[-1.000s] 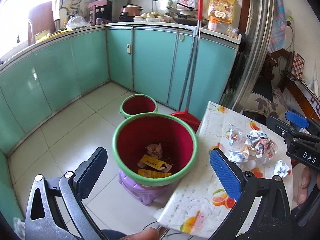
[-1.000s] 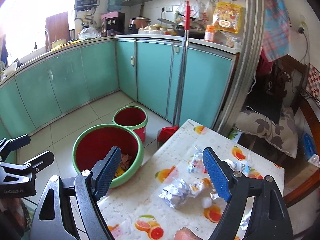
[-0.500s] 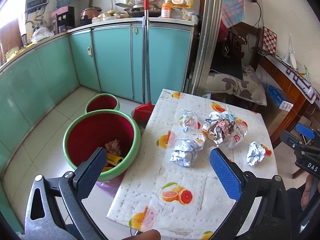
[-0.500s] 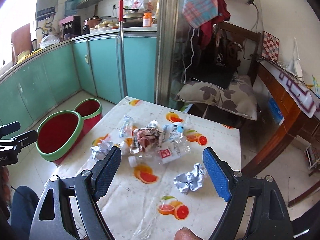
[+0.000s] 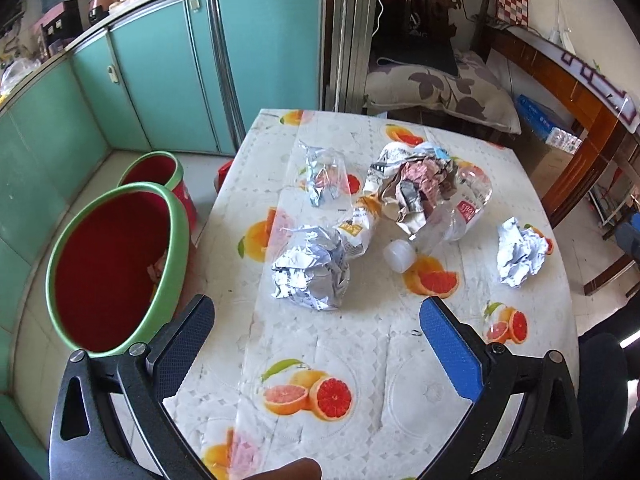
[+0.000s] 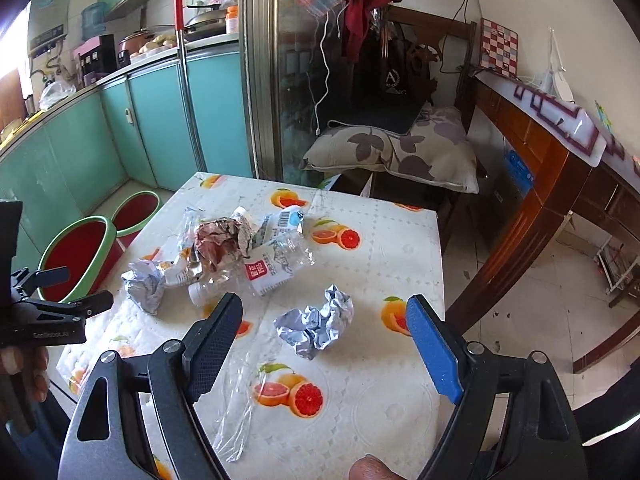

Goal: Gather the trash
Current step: 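Move both tools back over the table toward the foil wads, then grasp the large silver foil wad with the left tool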

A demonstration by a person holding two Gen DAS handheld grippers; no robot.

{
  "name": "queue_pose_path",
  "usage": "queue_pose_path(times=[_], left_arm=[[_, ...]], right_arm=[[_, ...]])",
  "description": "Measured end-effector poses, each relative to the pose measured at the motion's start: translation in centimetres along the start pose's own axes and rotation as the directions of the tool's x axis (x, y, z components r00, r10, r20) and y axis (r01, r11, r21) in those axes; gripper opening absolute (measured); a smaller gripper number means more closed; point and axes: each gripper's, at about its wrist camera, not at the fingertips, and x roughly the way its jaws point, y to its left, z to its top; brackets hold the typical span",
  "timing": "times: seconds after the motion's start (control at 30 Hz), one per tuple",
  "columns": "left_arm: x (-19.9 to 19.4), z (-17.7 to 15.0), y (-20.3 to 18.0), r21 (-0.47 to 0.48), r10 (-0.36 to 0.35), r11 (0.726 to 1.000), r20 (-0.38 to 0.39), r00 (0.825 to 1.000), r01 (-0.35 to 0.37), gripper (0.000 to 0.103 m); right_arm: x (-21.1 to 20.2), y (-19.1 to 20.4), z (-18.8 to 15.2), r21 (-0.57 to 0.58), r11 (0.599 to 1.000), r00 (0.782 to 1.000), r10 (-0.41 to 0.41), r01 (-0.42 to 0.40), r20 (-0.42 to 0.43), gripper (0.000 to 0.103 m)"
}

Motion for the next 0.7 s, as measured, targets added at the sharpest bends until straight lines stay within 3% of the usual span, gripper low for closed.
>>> queue_pose_path(times=[0.23, 0.53, 0.7], left_arm=[[5.6, 0.7, -0.3, 0.006, 0.023, 1.0, -0.098, 0.995, -0.023, 0.103], [9.0, 0.8, 0.4, -0.014, 0.03, 0.999, -0.173, 0.984, -0.033, 0.101], [10.2, 0.6, 0.5, -0.01, 0.05, 0.999, -0.204, 0.978, -0.053, 0.072]], right_arm=[[2.3, -2.0, -1.3, 0.046, 0.998, 0.998, -0.032, 0.034, -0.057, 0.084], [4.3, -3.4, -2.0, 0.06, 0.996, 0.993, -0.064, 0.07, -0.103, 0.084], [5.4, -3.6, -2.3, 0.062, 0.995, 0.99, -0.067, 0.075, -0.12, 0.084]])
